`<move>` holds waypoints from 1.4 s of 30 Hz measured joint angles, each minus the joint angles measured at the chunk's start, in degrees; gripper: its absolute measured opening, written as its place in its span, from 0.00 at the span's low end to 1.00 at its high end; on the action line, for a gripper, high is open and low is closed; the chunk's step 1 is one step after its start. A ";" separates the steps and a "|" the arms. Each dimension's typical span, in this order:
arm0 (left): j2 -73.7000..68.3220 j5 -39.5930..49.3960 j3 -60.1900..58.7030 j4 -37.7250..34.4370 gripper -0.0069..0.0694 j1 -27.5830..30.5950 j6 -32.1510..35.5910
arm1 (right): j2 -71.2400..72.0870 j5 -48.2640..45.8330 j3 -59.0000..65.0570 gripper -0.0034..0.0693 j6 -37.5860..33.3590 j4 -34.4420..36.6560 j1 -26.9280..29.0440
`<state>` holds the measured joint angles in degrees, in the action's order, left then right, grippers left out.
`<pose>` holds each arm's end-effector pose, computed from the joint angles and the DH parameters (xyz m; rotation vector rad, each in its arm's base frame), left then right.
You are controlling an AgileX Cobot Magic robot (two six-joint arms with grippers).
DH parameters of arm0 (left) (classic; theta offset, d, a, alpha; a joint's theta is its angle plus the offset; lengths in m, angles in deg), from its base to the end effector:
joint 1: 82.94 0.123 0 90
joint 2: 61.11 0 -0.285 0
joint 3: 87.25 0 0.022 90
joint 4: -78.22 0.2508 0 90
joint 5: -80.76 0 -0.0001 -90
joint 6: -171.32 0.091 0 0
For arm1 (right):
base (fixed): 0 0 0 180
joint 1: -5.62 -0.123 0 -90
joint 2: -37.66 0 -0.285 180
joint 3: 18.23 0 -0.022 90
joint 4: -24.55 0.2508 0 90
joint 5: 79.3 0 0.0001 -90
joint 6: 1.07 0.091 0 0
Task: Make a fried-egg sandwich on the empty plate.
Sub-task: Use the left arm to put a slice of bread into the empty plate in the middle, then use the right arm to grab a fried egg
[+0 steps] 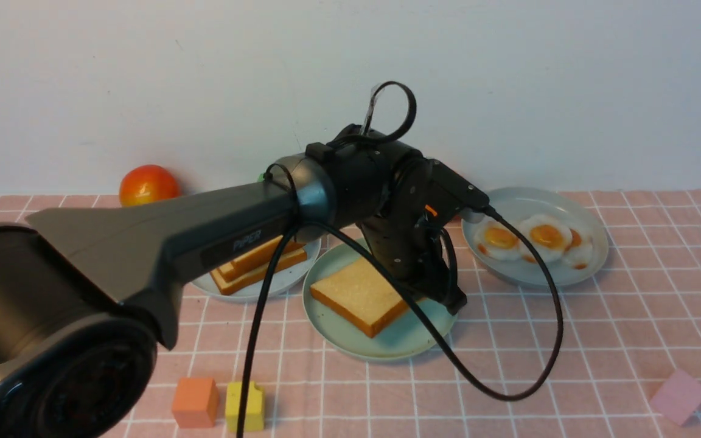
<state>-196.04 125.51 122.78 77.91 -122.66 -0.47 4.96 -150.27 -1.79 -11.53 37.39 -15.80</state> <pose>0.3807 -0.3167 0.2030 1.0632 2.4011 -0.1995 0.0049 0.0225 0.4136 -0.6257 2.0029 0.3817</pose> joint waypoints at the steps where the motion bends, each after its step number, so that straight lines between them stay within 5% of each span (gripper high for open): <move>1: 0.00 0.34 0.00 0.00 0.36 0.00 0.00 | 0.00 0.00 0.00 0.13 0.00 0.00 0.00; 6: 1.29 1.57 0.00 -0.58 0.58 0.00 -2.25 | 0.00 -0.23 0.00 0.13 1.34 0.00 0.00; 10: 5.87 5.25 0.29 -2.02 0.63 0.00 -5.92 | -1.26 -0.88 -0.02 0.14 4.62 -1.31 0.00; 13: 12.16 8.61 0.98 -3.25 0.55 0.00 -7.20 | -5.06 -0.88 -0.28 0.14 5.19 -2.39 0.00; 17: 27.21 13.04 1.28 -5.41 0.24 0.00 -7.47 | -14.36 0.75 -0.31 0.15 3.35 -3.98 0.00; 20: 37.34 14.27 -0.16 -6.74 0.11 0.00 -7.47 | -21.32 5.05 -0.31 0.15 1.48 -5.22 0.00; 26: 59.74 13.69 -20.31 -15.01 0.11 0.00 -6.29 | -36.63 15.91 -0.31 0.16 -1.29 -8.35 0.00; 35: 89.73 -1.98 -59.98 -19.83 0.11 0.00 -4.78 | -59.61 22.44 -6.08 0.18 -2.06 -15.25 2.74; 42: 94.82 -6.45 -63.53 -18.23 0.11 0.00 -11.04 | -78.07 24.67 -18.68 0.25 -12.71 -15.36 9.45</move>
<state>-101.22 119.06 59.25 59.68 -122.66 -11.52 -73.11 -125.60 -20.47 -24.24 22.03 -6.35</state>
